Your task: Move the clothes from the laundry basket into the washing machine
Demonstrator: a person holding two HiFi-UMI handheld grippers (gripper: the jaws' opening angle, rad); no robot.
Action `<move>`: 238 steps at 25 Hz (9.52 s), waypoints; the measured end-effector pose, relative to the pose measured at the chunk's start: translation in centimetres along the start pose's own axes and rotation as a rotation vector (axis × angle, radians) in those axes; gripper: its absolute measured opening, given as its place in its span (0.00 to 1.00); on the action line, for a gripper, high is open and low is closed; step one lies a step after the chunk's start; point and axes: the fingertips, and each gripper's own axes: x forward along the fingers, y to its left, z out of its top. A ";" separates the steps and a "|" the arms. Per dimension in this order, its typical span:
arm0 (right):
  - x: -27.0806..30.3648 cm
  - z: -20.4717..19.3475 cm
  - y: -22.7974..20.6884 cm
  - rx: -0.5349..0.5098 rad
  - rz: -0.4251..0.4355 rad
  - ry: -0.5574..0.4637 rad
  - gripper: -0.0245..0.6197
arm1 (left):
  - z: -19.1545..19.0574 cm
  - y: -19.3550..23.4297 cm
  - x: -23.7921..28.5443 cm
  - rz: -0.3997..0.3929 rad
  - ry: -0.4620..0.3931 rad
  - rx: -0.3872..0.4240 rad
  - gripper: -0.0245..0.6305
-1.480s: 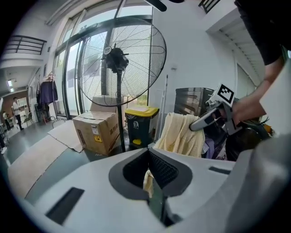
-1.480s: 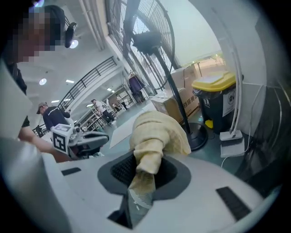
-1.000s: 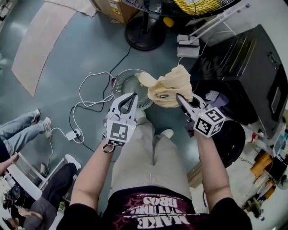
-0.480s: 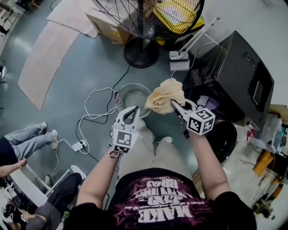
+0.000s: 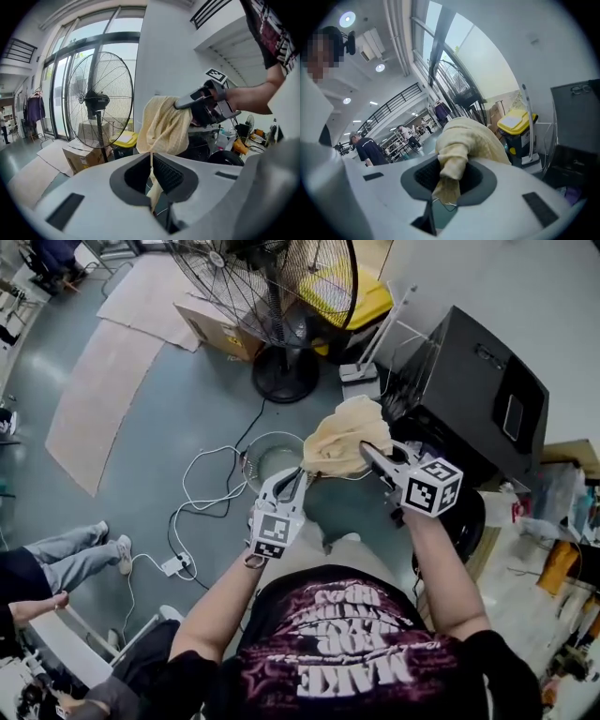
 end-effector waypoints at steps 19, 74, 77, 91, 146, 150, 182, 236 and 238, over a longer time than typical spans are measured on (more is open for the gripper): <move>-14.9 12.4 4.8 -0.036 0.045 -0.217 0.17 | 1.5 -12.8 7.0 -0.221 0.053 -0.012 0.25; -33.3 -1.0 -3.7 -0.219 -0.354 -0.207 0.17 | 22.8 -29.4 3.9 -0.420 -0.279 0.001 0.06; -32.9 -1.0 -2.5 -0.227 -0.333 -0.205 0.17 | 22.4 -31.0 4.1 -0.437 -0.264 0.014 0.06; -31.5 -1.7 1.4 -0.244 -0.142 -0.189 0.28 | 21.5 -33.4 5.0 -0.471 -0.209 -0.025 0.06; -30.6 -9.8 -10.7 0.105 -0.813 -0.242 0.24 | 12.9 -23.4 9.6 -0.626 -0.011 0.062 0.15; -29.8 -11.0 -10.5 0.147 -0.868 -0.248 0.24 | 12.9 -21.7 10.5 -0.642 -0.040 0.071 0.09; -30.5 -28.2 -24.2 0.369 -0.933 -0.271 0.24 | 3.2 -24.6 23.4 -0.552 -0.001 0.217 0.04; -20.1 -27.5 -52.2 0.004 -0.886 -0.180 0.60 | -9.6 -24.1 27.3 -0.554 0.291 0.077 0.04; -20.3 -28.0 -49.2 -0.009 -0.862 -0.160 0.46 | -8.2 -23.7 27.3 -0.546 0.248 0.074 0.04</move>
